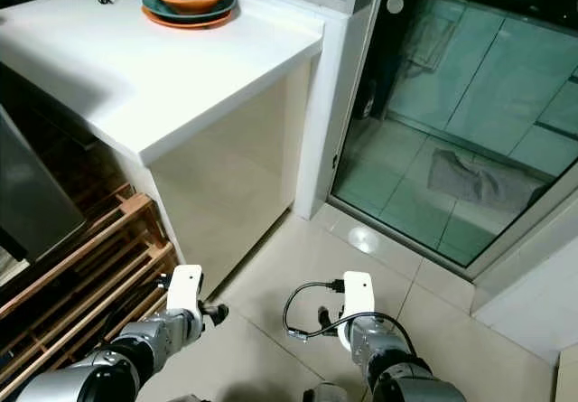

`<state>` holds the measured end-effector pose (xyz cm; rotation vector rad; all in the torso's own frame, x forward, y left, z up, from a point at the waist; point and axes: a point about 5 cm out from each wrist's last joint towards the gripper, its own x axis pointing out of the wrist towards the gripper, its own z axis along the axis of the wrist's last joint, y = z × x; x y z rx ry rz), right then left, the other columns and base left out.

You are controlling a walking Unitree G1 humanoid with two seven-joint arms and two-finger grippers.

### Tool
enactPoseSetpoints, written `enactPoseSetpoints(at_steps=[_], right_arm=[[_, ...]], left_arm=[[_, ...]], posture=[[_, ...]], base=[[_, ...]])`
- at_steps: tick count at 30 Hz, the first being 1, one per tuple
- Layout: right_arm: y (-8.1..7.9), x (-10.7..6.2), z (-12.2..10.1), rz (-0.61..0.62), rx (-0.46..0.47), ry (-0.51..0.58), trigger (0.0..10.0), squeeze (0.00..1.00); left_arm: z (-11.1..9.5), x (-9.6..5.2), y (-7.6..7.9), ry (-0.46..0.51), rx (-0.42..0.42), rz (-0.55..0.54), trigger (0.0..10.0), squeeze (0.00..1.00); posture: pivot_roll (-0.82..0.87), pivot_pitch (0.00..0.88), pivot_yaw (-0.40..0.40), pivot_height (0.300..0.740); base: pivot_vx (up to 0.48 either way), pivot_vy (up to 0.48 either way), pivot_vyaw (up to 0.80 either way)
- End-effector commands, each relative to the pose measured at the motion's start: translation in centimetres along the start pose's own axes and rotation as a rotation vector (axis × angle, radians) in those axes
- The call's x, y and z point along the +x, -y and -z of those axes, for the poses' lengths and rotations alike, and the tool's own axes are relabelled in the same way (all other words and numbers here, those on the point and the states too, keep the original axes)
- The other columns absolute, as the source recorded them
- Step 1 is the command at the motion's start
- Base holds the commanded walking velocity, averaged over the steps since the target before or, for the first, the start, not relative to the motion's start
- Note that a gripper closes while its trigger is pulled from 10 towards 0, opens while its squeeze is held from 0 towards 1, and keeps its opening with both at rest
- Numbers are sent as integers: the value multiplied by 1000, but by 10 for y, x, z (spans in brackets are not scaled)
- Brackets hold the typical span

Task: Restocking fridge

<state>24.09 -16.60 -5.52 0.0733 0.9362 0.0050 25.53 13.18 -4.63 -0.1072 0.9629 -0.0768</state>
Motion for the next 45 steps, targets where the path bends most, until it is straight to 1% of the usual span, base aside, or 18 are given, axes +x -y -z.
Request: enactPoseSetpoints(at_steps=[1,2,4,7,11,12,13,14,16,19,20,22,25,26,27,30,35,45], right_arm=[[5,-1,-26,1,-52,108,10000,0],[5,-1,-26,1,-52,108,10000,0],[13,-4,-45,3,-74,190,10000,0],[31,-17,-70,-24,-21,332,10000,0],[37,-29,-69,-6,-20,383,10000,0],[35,-39,-70,5,-16,417,10000,0],[32,-42,-71,10,-24,424,10000,0],[32,-42,-71,10,-24,424,10000,0],[25,-55,-90,45,-62,510,10000,0],[19,-79,-118,90,-118,690,10000,0],[19,-79,-118,90,-118,690,10000,0],[21,-105,-132,130,-115,850,10000,0],[22,-154,-139,161,-107,1111,10000,0],[22,-154,-139,161,-107,1111,10000,0],[21,-151,-134,156,-76,1085,10000,0],[19,-145,-135,134,-52,1048,10000,0],[7,-143,-137,66,-76,1034,10000,0],[7,-134,-142,31,-49,1002,10000,0]], left_arm=[[-31,-2,1,125,36,38,10000,0],[-31,-2,1,125,36,38,10000,0],[-55,-6,2,219,43,85,10000,0],[-90,-19,-1,378,50,172,10000,0],[-94,-30,-2,425,55,207,10000,0],[-109,-53,6,555,19,317,10000,0],[-116,-67,9,620,25,360,10000,0],[-116,-67,9,620,25,360,10000,0],[-136,-92,15,746,131,368,10000,0],[-161,-117,19,886,178,344,10000,0],[-161,-117,19,886,178,344,10000,0],[-173,-140,23,1019,224,307,10000,0],[-147,-163,30,1068,171,334,10000,0],[-147,-163,30,1068,171,334,10000,0],[-138,-152,31,991,130,337,10000,0],[-141,-148,29,973,122,329,10000,0],[-141,-149,33,970,160,342,10000,0],[-142,-148,32,956,157,350,10000,0]], posture=[[-84,0,-9,711],[-84,0,-9,711],[-81,0,-13,711],[-84,0,-14,711],[-80,0,-15,711],[-83,0,-12,711],[-83,0,-12,711],[-83,0,-12,711],[-79,0,-15,711],[-74,0,-19,711],[-74,0,-19,711],[-67,0,-21,711],[-77,0,-13,711],[-77,0,-13,711],[-78,0,-15,711],[-83,0,-14,711],[-86,0,-7,711],[-84,0,4,711]], base=[[0,0,0],[0,0,0],[0,0,0],[0,0,0],[0,0,0],[0,0,0],[0,0,0],[0,0,0],[0,0,0],[0,0,0],[0,0,0],[0,0,0],[0,0,0],[0,0,0],[0,0,0],[0,0,0],[0,0,0],[0,0,51]])
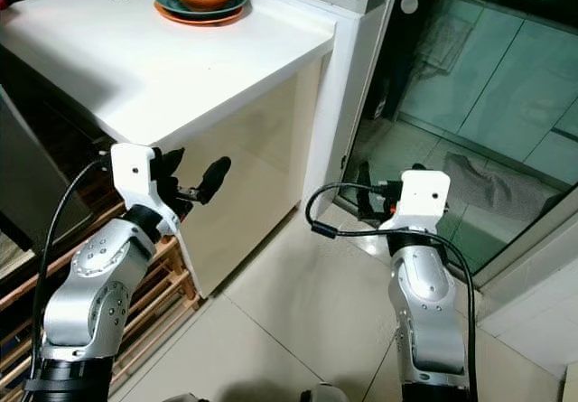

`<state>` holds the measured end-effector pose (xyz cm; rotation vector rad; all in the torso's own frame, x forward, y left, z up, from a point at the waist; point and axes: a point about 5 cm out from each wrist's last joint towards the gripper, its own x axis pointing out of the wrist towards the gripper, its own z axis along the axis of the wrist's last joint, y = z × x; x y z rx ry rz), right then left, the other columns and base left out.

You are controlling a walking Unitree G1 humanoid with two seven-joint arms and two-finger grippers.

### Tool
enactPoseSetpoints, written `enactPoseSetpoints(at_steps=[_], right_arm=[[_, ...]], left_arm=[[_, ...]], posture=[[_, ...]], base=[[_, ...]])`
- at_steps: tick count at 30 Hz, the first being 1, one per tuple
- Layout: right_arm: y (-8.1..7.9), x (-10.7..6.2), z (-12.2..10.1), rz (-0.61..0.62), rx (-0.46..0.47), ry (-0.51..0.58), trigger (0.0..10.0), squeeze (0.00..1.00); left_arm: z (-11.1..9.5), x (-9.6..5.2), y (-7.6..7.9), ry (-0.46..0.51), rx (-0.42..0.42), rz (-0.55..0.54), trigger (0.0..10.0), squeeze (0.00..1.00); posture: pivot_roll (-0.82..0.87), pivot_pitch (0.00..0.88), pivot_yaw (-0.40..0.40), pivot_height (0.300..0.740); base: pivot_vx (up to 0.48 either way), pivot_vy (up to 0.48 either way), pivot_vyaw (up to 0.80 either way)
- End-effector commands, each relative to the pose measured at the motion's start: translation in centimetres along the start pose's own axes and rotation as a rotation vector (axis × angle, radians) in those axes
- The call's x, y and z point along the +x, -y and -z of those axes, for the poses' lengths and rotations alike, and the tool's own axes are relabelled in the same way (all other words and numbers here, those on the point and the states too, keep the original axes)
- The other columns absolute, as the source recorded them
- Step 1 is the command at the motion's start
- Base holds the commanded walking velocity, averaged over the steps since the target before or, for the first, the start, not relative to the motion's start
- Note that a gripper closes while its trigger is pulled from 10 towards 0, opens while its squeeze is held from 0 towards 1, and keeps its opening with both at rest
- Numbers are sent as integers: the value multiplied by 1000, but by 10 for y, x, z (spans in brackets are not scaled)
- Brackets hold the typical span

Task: Restocking fridge

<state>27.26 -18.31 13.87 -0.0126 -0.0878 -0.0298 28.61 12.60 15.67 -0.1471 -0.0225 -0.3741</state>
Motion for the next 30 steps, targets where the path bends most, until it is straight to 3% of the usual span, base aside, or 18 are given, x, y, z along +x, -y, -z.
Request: enactPoseSetpoints(at_steps=[1,9,22,30], right_arm=[[4,3,4,4,22,-33,10000,0],[1,12,11,-13,54,-58,10000,0],[-4,22,17,-58,75,-81,10000,0],[-7,23,21,-88,62,-94,10000,0]], left_arm=[[-2,2,1,2,2,11,10000,0],[-6,0,2,20,81,42,10000,0],[3,-1,-11,-12,-12,-59,10000,0],[6,1,-12,-24,16,-74,10000,0]], posture=[[-82,0,6,711],[-59,0,1,711],[-33,0,-15,711],[-44,0,-7,711]], base=[[0,0,800],[0,0,774],[-308,268,755],[-317,279,744]])
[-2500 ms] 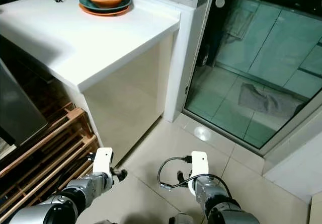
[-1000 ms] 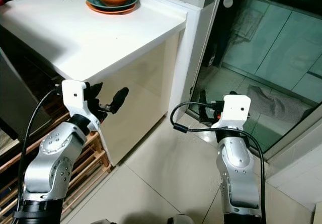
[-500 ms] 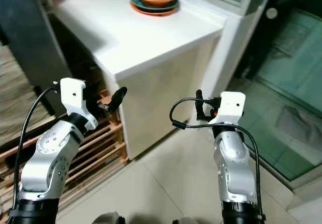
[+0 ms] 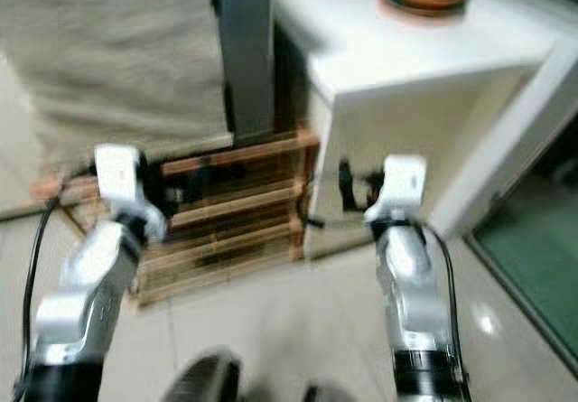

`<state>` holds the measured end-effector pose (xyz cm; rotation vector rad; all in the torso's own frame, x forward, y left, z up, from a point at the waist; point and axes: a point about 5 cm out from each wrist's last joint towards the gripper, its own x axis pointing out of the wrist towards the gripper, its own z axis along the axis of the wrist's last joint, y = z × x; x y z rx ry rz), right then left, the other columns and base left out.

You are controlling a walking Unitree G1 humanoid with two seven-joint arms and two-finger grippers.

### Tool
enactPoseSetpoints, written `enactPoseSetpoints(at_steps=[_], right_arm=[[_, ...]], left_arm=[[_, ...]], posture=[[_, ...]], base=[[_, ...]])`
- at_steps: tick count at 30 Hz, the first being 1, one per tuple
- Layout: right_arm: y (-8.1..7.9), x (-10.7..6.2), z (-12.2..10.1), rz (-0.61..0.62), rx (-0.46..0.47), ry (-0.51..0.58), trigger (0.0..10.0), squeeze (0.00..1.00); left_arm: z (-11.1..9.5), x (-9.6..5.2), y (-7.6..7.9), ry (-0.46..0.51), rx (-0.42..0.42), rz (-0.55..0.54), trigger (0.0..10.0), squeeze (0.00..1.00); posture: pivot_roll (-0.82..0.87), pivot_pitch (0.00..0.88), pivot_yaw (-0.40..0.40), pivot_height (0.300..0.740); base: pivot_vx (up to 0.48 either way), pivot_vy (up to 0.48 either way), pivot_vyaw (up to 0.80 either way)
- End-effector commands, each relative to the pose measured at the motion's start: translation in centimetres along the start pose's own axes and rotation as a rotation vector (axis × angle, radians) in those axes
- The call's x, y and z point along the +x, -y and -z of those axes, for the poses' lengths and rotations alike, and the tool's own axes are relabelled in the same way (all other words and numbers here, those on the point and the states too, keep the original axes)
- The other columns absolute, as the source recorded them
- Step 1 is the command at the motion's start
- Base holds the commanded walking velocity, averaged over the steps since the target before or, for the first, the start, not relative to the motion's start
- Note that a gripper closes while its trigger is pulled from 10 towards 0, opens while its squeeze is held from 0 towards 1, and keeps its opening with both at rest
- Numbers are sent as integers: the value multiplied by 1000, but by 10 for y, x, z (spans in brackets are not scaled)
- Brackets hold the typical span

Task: Restocking fridge

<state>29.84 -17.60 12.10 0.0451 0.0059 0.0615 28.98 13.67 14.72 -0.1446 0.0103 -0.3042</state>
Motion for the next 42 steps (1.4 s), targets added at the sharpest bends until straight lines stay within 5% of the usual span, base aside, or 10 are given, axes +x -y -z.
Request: enactPoseSetpoints(at_steps=[1,5,15,23,27,32,39,42], right_arm=[[0,-2,2,-6,-2,-2,10000,0],[-6,-3,7,-44,-16,-20,10000,0],[-59,-32,-6,-386,-180,112,10000,0],[-58,-33,-12,-388,-234,131,10000,0],[-52,-33,-7,-335,-173,94,10000,0],[-22,-31,3,-126,-14,15,10000,0],[26,-24,15,175,54,-65,10000,0],[34,-22,15,206,68,-77,10000,0]], left_arm=[[-1,2,0,-1,26,-13,10000,0],[1,4,-2,-16,44,-17,10000,0],[4,9,-5,-11,50,-37,10000,0],[3,16,-7,4,50,-67,10000,0],[4,16,-11,0,27,-91,10000,0],[6,8,-24,4,2,-174,10000,0],[10,-1,-34,12,-1,-230,10000,0],[11,-1,-34,16,-28,-232,10000,0]], posture=[[-44,0,-7,711],[-48,0,-2,711],[-71,0,19,711],[-84,0,24,711],[-80,0,23,711],[-62,0,12,711],[-49,0,-2,711],[-46,0,-11,711]], base=[[0,0,738],[0,0,581],[58,77,0],[285,387,0],[296,379,0],[284,388,0],[274,394,0],[0,430,0]])
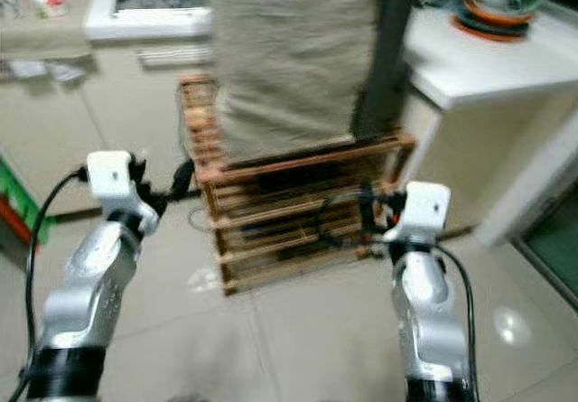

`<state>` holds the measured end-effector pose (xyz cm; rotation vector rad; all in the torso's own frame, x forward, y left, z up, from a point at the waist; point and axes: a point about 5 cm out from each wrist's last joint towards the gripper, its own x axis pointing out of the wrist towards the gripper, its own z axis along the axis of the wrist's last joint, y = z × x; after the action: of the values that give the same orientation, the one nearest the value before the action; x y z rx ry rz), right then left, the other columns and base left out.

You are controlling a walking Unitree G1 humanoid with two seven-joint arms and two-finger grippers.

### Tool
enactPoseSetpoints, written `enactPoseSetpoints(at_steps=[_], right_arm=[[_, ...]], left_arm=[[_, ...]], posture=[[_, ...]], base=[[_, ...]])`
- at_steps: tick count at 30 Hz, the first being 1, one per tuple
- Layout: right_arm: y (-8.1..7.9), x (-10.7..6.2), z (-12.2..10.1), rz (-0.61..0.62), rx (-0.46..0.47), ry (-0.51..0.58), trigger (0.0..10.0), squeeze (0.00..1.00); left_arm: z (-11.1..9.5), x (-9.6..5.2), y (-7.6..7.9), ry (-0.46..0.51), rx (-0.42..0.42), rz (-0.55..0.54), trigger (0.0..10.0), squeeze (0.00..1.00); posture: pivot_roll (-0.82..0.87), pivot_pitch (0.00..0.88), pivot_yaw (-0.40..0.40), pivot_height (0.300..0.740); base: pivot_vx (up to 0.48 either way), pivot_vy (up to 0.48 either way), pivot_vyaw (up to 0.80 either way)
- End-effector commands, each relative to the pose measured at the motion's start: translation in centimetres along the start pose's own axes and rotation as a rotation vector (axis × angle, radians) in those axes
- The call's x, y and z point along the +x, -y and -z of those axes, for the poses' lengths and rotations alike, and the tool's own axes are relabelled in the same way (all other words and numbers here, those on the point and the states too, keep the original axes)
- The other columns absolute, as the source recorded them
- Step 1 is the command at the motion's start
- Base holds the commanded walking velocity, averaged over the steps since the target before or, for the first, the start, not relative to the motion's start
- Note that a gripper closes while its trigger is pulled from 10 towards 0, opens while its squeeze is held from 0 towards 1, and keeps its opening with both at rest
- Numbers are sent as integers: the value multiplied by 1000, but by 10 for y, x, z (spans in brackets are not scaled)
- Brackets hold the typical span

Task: Restocking fridge

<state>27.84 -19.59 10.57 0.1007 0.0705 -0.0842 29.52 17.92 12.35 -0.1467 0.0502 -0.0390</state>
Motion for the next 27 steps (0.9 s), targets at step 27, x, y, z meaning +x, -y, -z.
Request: enactPoseSetpoints(at_steps=[27], right_arm=[[17,5,-14,101,-77,105,10000,0]], left_arm=[[-11,15,17,37,18,147,10000,0]], posture=[[-59,0,-14,711]], base=[[0,263,-525]])
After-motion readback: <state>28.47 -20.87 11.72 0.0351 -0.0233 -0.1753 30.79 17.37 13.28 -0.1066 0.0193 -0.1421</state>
